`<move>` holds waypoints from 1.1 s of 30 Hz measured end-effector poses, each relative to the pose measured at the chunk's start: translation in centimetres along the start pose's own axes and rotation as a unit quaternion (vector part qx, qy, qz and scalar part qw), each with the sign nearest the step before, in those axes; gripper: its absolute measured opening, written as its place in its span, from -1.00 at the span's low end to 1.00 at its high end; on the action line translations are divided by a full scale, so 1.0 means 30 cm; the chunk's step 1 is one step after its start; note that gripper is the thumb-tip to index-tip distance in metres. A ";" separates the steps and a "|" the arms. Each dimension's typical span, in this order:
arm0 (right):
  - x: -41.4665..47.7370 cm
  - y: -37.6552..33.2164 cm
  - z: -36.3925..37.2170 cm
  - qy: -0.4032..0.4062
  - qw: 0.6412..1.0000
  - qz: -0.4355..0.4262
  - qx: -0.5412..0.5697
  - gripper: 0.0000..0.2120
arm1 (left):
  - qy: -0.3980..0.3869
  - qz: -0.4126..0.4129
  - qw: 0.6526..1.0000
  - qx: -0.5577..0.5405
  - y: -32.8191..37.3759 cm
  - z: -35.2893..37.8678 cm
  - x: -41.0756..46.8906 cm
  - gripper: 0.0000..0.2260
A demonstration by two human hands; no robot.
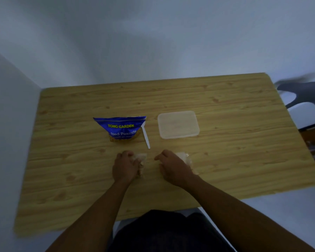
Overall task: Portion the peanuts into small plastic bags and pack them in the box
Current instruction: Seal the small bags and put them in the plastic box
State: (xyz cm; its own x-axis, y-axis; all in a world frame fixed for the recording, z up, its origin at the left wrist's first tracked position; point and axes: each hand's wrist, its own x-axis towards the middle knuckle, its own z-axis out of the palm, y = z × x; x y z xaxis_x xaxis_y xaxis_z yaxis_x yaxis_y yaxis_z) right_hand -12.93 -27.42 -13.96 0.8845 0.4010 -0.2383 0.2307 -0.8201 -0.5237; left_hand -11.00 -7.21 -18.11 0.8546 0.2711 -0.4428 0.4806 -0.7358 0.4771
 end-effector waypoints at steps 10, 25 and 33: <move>0.144 -0.098 0.095 0.019 0.920 0.276 0.278 -0.53 | 0.018 0.017 0.999 -0.044 -0.021 0.013 0.001 -0.95; 0.110 -0.079 0.016 0.047 0.949 0.195 0.245 -0.93 | -0.093 0.093 0.964 -0.232 0.000 -0.087 -0.033 -0.94; 0.054 -0.048 -0.081 0.137 0.958 0.120 0.221 -0.88 | -0.105 0.121 0.962 -0.223 0.127 -0.148 -0.055 -0.88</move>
State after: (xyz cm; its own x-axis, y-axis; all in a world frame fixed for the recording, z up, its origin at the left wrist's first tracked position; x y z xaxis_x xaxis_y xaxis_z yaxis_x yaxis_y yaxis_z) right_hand -10.84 -26.59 -11.61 0.9778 0.0508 -0.2033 -0.1333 -0.5978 -0.7905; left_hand -9.69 -7.70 -12.18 0.9161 -0.0401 -0.3990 0.3491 -0.4102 0.8426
